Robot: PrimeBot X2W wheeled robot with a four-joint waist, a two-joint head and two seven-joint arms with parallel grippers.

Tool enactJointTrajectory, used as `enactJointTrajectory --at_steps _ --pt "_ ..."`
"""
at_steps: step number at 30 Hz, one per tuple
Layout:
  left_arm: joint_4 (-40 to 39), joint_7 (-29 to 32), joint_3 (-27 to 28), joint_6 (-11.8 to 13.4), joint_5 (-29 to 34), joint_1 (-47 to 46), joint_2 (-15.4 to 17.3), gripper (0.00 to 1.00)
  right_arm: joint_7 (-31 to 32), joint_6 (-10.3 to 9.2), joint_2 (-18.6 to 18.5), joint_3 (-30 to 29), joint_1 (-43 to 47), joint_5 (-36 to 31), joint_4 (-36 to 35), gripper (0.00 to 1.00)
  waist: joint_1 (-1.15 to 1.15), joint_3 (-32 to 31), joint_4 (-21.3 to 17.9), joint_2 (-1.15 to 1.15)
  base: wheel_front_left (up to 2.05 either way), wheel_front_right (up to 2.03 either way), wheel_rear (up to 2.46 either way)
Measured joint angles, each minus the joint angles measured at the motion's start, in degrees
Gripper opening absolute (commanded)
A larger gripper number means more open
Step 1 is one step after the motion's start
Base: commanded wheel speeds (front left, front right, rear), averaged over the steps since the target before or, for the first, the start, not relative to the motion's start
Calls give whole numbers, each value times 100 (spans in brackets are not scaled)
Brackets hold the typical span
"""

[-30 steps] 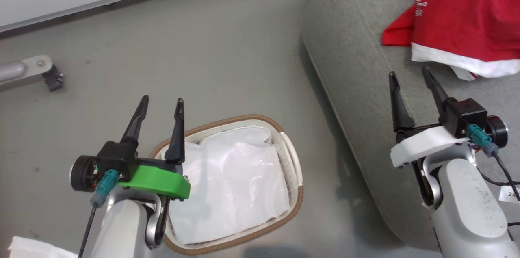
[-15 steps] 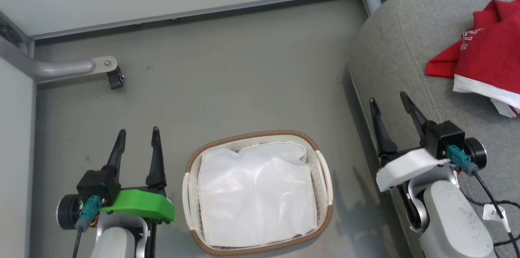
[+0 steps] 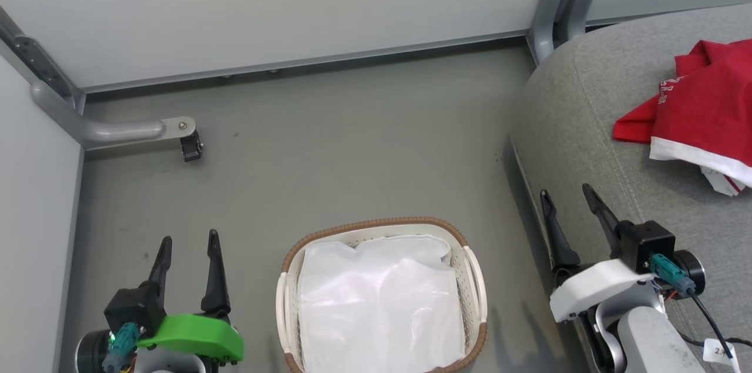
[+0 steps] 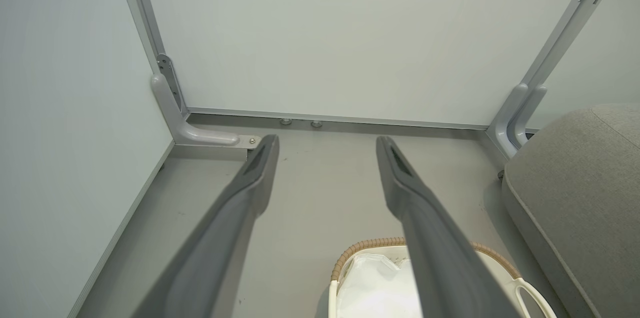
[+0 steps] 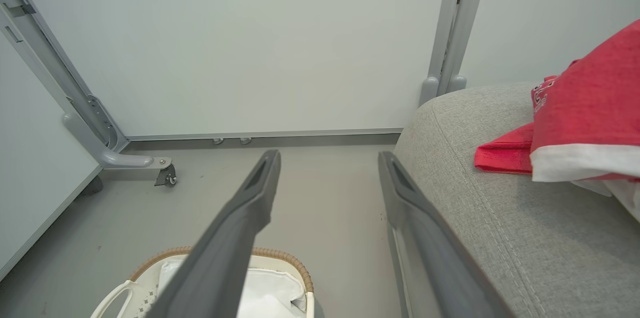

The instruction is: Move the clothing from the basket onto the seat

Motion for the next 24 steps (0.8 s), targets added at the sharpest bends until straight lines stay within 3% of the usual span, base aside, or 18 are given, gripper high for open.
enactJointTrajectory --at_steps 8,9,14,24 --pt "63 0 21 -109 -153 225 -1 100 0 0 1 27 233 97 12 100 0 -237 20 0 0 0 0" --pt "88 0 19 -116 -168 236 -3 0 0 0 4 30 254 96 31 0 0 -256 26 0 0 0 0" --pt "316 29 1 -116 -187 236 -31 0 19 1 41 47 381 114 242 0 0 -264 27 0 0 0 0" --pt "282 308 101 -135 -1183 235 -33 0 289 0 44 -62 405 1190 190 0 0 -308 14 0 0 0 0"
